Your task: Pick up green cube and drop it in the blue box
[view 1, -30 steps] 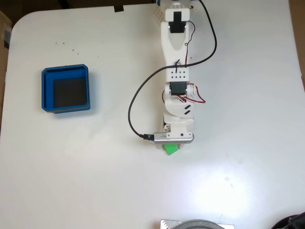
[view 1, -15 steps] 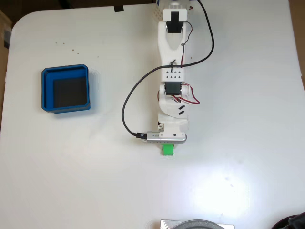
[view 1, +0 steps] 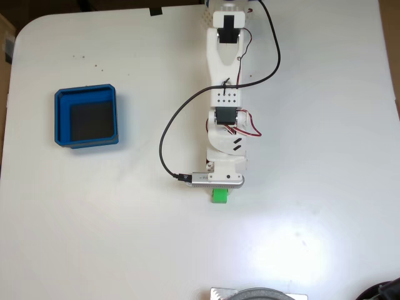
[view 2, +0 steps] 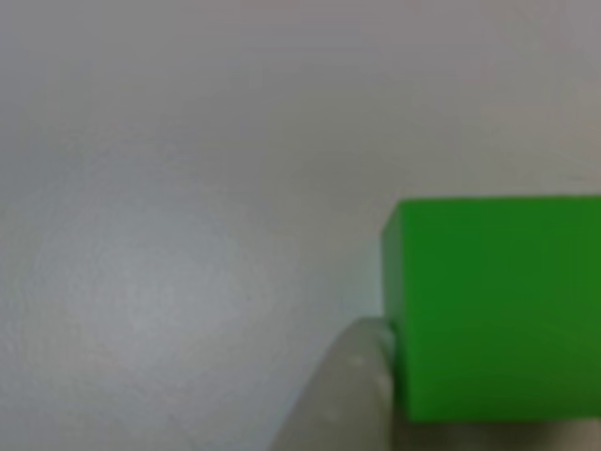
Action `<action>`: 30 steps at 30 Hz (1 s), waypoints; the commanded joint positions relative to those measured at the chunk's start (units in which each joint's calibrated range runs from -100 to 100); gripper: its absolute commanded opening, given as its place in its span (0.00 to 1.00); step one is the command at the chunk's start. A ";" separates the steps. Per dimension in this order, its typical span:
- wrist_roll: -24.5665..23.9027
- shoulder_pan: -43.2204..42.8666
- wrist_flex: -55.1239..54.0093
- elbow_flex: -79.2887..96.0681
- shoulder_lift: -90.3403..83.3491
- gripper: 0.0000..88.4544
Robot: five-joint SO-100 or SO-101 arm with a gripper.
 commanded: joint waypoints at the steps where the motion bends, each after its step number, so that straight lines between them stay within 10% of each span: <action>1: -0.20 0.84 -0.61 -3.55 -5.90 0.01; 20: -0.20 2.44 0.04 -2.65 -25.88 0.01; 30: -0.20 2.29 22.05 -1.13 -38.42 0.01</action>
